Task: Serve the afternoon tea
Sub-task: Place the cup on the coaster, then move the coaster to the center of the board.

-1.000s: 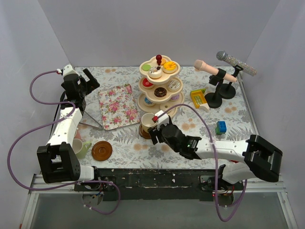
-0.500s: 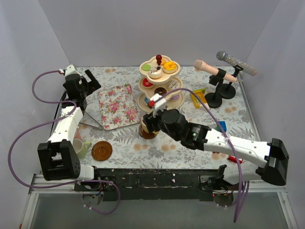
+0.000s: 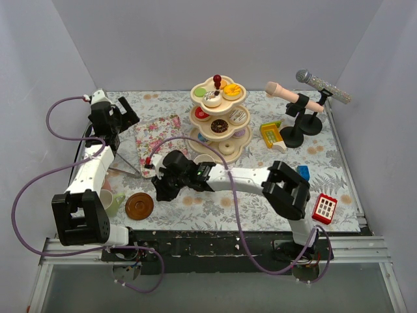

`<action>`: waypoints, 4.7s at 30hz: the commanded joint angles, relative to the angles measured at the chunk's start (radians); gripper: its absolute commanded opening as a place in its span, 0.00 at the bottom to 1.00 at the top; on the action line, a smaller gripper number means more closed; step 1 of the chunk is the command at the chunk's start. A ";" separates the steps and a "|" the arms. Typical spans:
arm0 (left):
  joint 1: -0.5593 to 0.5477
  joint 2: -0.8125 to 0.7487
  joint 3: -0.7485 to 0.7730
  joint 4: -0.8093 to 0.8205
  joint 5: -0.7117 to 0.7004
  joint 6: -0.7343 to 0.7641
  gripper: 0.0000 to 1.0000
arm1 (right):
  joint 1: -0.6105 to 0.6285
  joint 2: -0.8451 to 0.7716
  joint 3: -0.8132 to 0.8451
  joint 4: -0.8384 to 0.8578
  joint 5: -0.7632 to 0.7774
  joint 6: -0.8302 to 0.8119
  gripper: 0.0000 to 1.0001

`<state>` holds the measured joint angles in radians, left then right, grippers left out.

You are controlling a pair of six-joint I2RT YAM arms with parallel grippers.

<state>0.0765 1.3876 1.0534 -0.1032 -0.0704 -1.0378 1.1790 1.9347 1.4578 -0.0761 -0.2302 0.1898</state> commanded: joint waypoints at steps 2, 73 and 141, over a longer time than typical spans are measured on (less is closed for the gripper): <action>0.016 0.008 0.034 -0.012 -0.008 0.010 0.98 | 0.010 0.116 0.094 0.157 -0.193 0.043 0.27; 0.016 0.027 0.025 0.000 0.038 -0.001 0.98 | 0.051 -0.359 -0.546 -0.294 0.551 0.178 0.18; 0.016 0.037 0.020 0.003 0.052 -0.005 0.98 | -0.404 -0.399 -0.654 -0.165 0.565 0.146 0.42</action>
<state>0.0898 1.4357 1.0538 -0.1040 -0.0147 -1.0477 0.8165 1.4998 0.7849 -0.2749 0.2920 0.3836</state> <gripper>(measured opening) 0.981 0.446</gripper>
